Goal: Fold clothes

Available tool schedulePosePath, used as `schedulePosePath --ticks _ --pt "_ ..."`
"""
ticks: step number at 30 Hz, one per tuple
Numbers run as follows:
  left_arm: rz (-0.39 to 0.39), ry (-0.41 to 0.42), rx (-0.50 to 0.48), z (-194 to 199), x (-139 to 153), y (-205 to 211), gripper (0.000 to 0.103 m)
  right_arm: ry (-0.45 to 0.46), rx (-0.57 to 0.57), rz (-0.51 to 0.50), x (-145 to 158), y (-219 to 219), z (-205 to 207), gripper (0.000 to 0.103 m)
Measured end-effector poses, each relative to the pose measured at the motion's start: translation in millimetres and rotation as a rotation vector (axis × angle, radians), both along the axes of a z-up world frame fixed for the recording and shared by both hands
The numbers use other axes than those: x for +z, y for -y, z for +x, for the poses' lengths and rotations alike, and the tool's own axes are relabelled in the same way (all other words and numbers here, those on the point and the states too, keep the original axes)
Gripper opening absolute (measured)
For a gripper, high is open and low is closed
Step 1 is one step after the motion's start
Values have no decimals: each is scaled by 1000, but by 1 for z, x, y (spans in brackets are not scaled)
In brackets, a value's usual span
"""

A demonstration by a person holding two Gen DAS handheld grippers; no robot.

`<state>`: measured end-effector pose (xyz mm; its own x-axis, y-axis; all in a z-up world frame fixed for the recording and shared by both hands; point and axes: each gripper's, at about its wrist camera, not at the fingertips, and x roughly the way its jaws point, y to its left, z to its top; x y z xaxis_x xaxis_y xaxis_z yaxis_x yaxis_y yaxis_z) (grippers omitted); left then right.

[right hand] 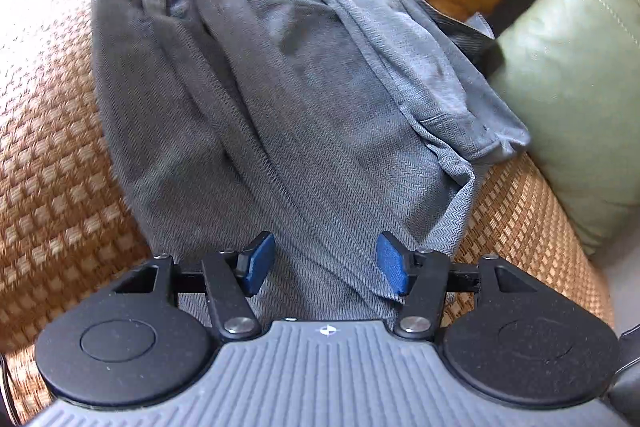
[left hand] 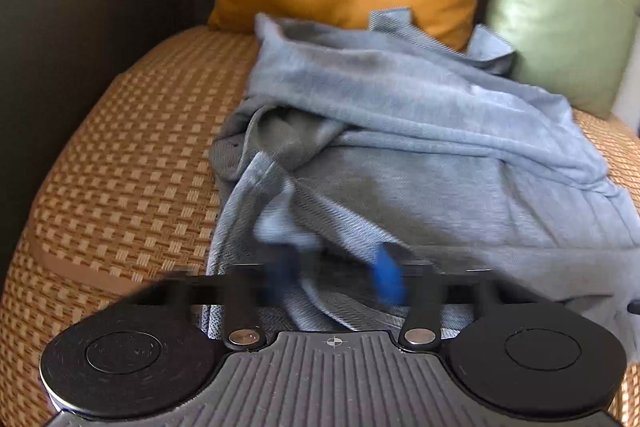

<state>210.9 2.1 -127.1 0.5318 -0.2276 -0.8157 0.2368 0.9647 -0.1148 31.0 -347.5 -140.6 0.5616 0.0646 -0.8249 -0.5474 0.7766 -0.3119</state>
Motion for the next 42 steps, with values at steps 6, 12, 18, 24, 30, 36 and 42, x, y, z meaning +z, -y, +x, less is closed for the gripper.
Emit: schedulePosePath --ticks 6,12,18,24,30,36,42 --pt "-151 -26 75 13 8 -17 0 -87 -47 142 17 14 21 4" --pt "-180 15 251 33 5 -26 2 -17 -307 343 31 48 74 4" --pt "-147 117 266 13 24 -55 52 83 -609 432 36 85 76 32" --pt "-8 201 42 -59 33 -87 78 88 -704 652 41 118 4 56" --pt "-67 116 3 -90 10 -98 81 22 -802 769 8 110 -50 57" --pt "-115 77 -15 -81 -9 -87 80 31 -775 818 5 97 -55 58" --pt "-43 82 -27 -75 -15 -61 13 -7 -768 810 -3 93 -24 14"
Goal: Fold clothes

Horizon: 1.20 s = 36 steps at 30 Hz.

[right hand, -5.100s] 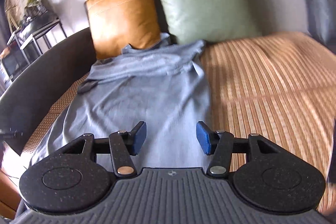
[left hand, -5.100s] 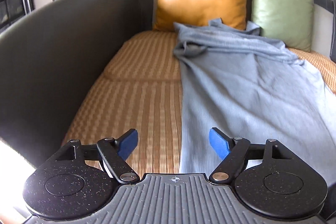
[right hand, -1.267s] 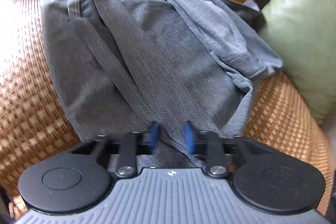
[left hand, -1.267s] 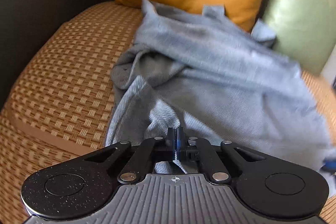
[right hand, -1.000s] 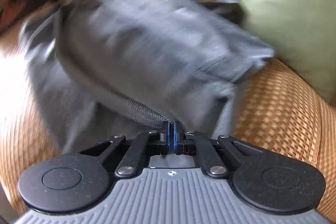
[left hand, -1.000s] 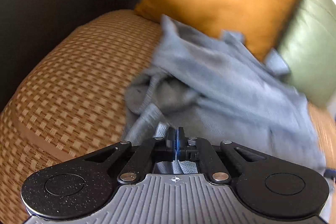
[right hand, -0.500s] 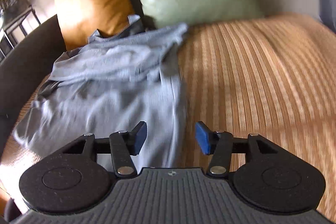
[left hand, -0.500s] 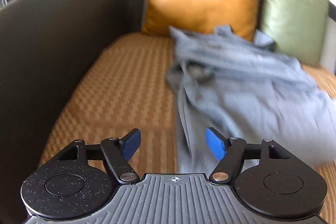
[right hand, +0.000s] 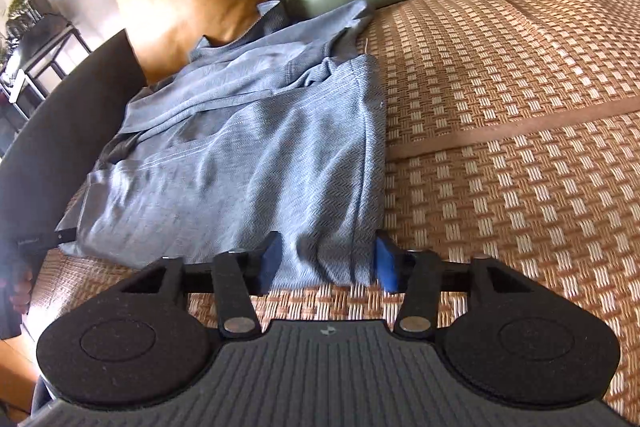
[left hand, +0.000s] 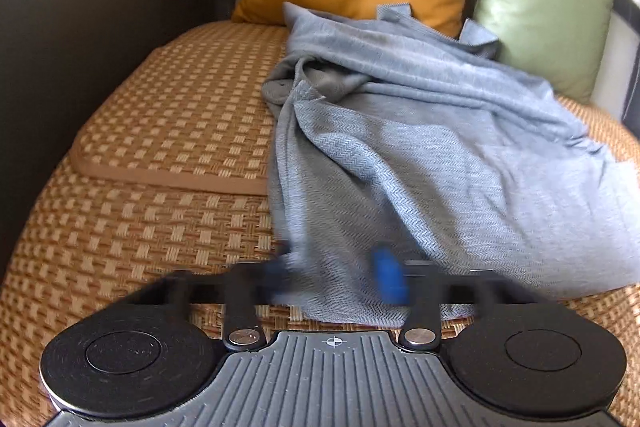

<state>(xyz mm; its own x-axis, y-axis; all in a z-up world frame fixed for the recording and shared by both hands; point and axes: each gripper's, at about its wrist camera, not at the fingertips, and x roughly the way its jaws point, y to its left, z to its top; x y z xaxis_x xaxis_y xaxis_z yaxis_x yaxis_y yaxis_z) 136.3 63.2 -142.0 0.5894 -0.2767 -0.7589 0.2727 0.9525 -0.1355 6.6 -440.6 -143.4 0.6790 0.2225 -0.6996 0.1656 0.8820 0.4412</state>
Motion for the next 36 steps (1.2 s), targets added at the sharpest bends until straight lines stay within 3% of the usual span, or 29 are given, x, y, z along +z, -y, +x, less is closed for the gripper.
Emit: schedulePosePath --ticks 1,2,9,15,18,21,22,23,24,25,31,36 --pt "-6 -17 6 1 2 0 5 -23 -6 49 -2 4 6 14" --pt "-4 -19 18 -1 6 0 3 -42 -2 55 0 6 8 13" --pt "4 -24 -4 -52 29 -17 3 -103 86 34 34 9 -11 11" --pt "-30 -93 -15 -117 14 -39 3 -183 118 28 35 14 -44 11" --pt "-68 -85 6 -138 9 -49 4 -215 109 45 25 14 -59 12" --pt "-85 -77 36 -141 11 -54 19 -201 108 39 18 10 -68 18" --pt "-75 -68 44 -138 14 -53 29 -185 108 23 19 8 -70 21" --pt "-69 -59 53 -136 17 -52 49 -165 97 -23 25 5 -71 34" --pt "-66 -48 62 -135 20 -53 52 -145 85 -73 31 3 -73 47" --pt "-64 -40 65 -137 23 -55 53 -124 73 -122 37 1 -74 49" --pt "-72 -39 108 -149 24 -59 63 -3 180 -263 61 -14 -74 50" --pt "-88 -53 80 -155 18 -53 64 -6 368 -423 48 -50 -73 52"
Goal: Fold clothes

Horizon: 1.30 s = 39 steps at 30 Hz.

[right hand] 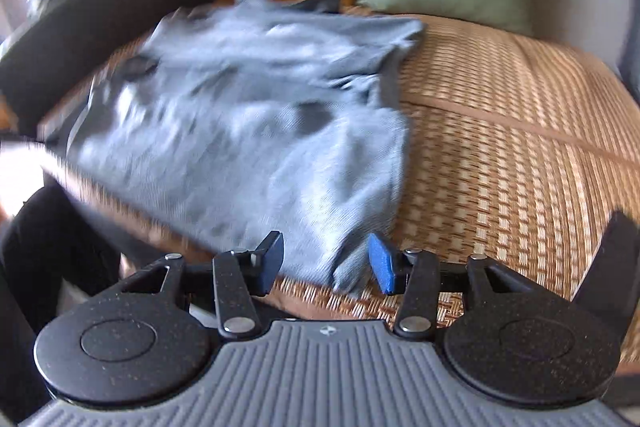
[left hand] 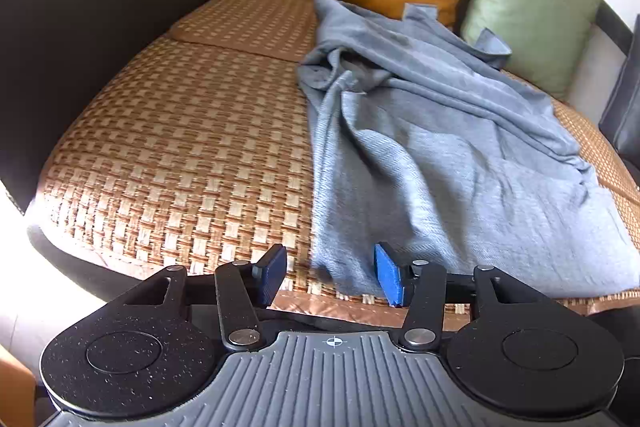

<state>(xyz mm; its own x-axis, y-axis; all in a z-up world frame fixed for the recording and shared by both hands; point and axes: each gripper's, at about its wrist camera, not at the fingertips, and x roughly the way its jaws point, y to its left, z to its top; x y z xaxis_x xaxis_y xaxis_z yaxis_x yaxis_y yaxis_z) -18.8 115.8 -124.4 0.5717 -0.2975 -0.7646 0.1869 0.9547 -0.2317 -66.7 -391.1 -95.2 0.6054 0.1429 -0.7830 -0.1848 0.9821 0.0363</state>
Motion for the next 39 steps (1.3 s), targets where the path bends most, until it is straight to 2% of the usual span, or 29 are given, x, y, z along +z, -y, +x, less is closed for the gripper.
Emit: schedulePosePath --ticks 3,10,16,18,19,20,21,22,23,26,30,34,37,39 --pt "1 4 -22 -2 0 6 66 -6 102 -86 -7 -14 1 59" --pt "16 -7 -31 1 -6 12 67 -21 252 -233 -19 -23 4 59" --pt "26 2 -38 0 -10 13 67 -43 216 -255 -28 -15 8 60" --pt "31 7 -35 2 -11 14 63 -43 201 -247 -32 -13 10 56" --pt "36 11 -31 2 -11 15 38 -47 190 -239 -34 -12 11 54" --pt "37 6 -27 3 -12 15 26 -51 181 -220 -35 -11 13 43" --pt "21 1 -12 5 -12 13 21 -56 173 -199 -36 -10 14 35" --pt "4 -6 3 6 -12 12 9 -57 165 -181 -35 -9 16 31" --pt "-36 -21 26 8 -12 8 8 -59 158 -165 -34 -8 18 21" --pt "-136 -44 108 10 -11 -3 6 -86 129 -96 -28 -1 26 15" --pt "-233 -36 174 11 0 -12 5 -93 98 10 -14 13 36 13" --pt "-341 -5 219 26 30 -18 4 -76 58 131 10 33 56 12" --pt "-399 34 237 55 60 -15 4 -46 45 201 32 50 84 12" --pt "-430 64 241 87 80 -9 4 -18 30 239 47 66 116 12"
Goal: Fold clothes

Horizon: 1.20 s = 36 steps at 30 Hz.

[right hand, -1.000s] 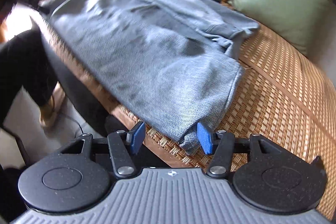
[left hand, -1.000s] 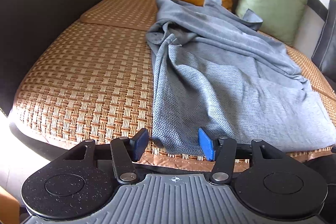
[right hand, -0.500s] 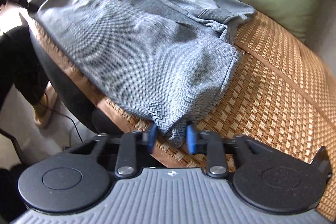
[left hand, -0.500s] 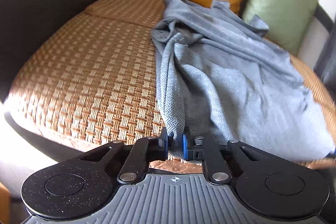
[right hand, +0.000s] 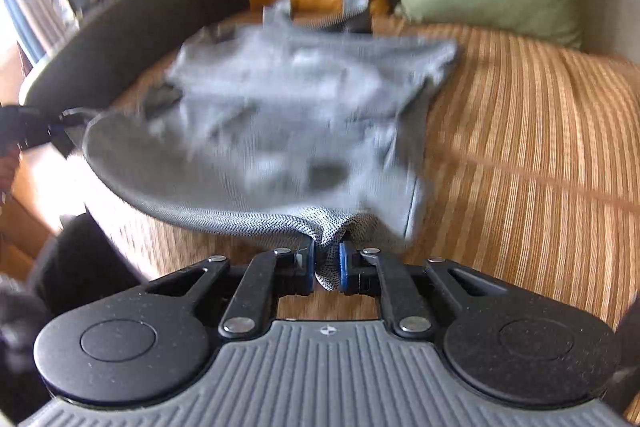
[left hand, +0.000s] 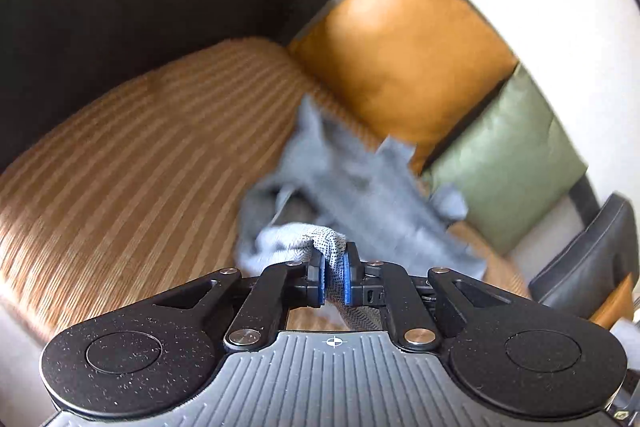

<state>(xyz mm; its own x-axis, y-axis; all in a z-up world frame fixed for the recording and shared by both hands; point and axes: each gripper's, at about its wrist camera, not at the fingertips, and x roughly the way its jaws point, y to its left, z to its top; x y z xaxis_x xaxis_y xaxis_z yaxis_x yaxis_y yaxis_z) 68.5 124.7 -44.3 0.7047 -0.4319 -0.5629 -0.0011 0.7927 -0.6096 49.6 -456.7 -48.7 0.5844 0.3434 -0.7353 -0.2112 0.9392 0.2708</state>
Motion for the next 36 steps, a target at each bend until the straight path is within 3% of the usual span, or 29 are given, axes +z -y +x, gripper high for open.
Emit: schedulePosePath --ticks 4,7,10,12,14,16,18,19,20,22,25,29,34,36 --pt "14 66 38 84 25 26 4 21 -72 58 28 23 83 12" --pt "55 83 76 152 20 53 4 17 -135 65 28 36 158 12" --pt "154 67 89 213 -10 81 5 -5 -218 58 4 46 227 12" --pt "246 8 68 246 -38 98 17 -47 -285 63 -30 49 261 21" --pt "342 -53 25 265 -60 105 30 -83 -352 -14 -59 47 279 34" --pt "338 -10 -18 258 -61 99 33 -57 -358 -69 -74 44 274 37" --pt "322 35 -51 237 -52 87 45 -12 -376 -29 -79 50 254 49" --pt "344 74 -55 221 -46 79 58 11 -394 10 -79 53 239 53" --pt "387 114 -58 206 -41 75 63 35 -412 53 -79 56 223 61" --pt "464 154 -64 179 -35 67 64 56 -454 148 -84 61 190 63" --pt "434 143 -95 146 -38 61 67 66 -495 252 -94 60 143 63" --pt "448 157 -127 118 -47 70 78 51 -501 286 -104 44 111 64" --pt "501 130 -148 124 -64 75 80 14 -511 332 -107 36 100 66" --pt "482 107 -147 132 -71 76 83 20 -502 346 -109 34 103 67"
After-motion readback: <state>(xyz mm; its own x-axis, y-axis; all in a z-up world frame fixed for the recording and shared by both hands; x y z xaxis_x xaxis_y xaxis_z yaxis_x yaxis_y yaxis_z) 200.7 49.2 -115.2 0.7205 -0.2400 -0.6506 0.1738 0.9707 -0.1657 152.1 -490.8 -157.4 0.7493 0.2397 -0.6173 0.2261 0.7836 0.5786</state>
